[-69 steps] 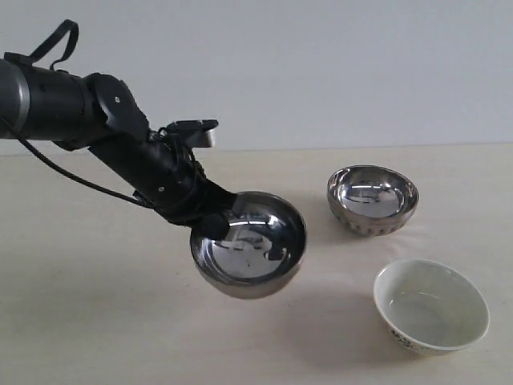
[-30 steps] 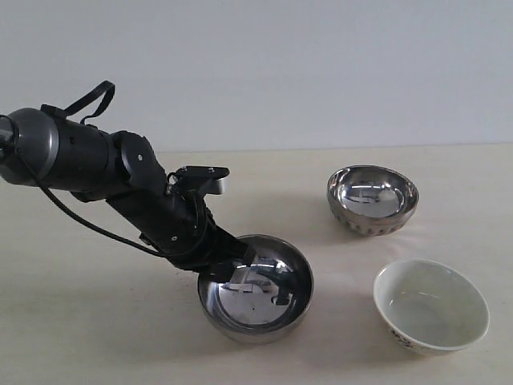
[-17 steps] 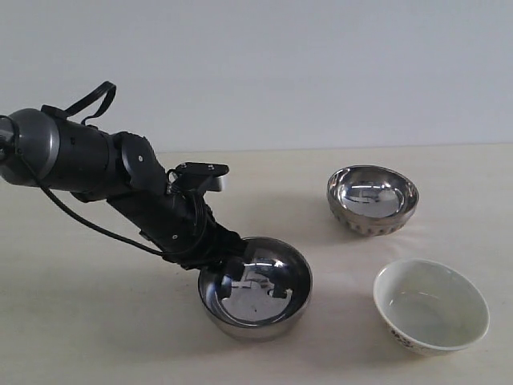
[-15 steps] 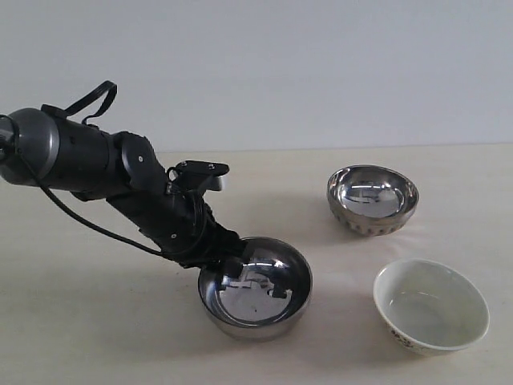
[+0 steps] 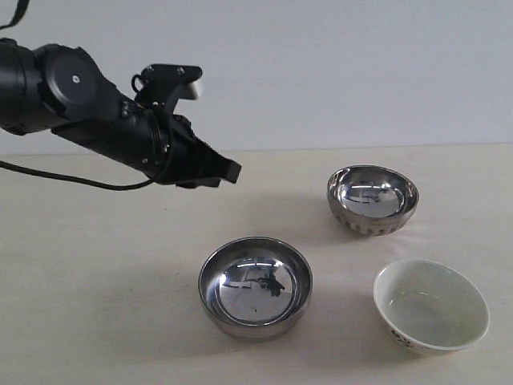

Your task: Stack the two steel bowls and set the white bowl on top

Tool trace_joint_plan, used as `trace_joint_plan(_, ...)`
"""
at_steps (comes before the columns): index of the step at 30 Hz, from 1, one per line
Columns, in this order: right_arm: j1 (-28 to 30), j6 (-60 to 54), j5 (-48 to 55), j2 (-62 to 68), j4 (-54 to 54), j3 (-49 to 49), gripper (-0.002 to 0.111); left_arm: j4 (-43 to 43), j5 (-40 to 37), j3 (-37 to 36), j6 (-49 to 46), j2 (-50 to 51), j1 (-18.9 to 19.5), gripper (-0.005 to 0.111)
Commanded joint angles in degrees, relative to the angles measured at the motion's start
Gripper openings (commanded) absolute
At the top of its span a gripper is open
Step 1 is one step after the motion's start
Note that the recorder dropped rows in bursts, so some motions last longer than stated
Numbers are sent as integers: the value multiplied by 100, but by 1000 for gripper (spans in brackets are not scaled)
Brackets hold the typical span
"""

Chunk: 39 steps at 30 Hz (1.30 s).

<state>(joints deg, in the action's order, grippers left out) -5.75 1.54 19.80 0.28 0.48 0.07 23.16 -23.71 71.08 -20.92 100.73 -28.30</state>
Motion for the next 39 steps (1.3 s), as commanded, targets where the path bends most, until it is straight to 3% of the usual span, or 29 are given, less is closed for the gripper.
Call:
trace_joint_plan(1,-7,-24,-23,-28,-9,-7,0,-7,583,-308,33,-592,3,4)
trace_joint_plan(9,-7,-24,-23,-28,-9,-7,0,54,1690,-1428,-258,-2345,3,4)
trace_joint_plan(18,-7,-24,-23,-28,-9,-7,0,337,3003,-3416,-166,-5072,3,4)
trace_joint_plan(29,-7,-24,-23,-28,-9,-7,0,337,3464,-5098,385,-7785,3,4)
trace_joint_plan(33,-7,-24,-23,-28,-9,-7,0,337,3992,-5634,809,-8554,3,4)
trace_joint_plan(39,-7,-24,-23,-28,-9,-7,0,337,4028,-6310,805,-9558,3,4)
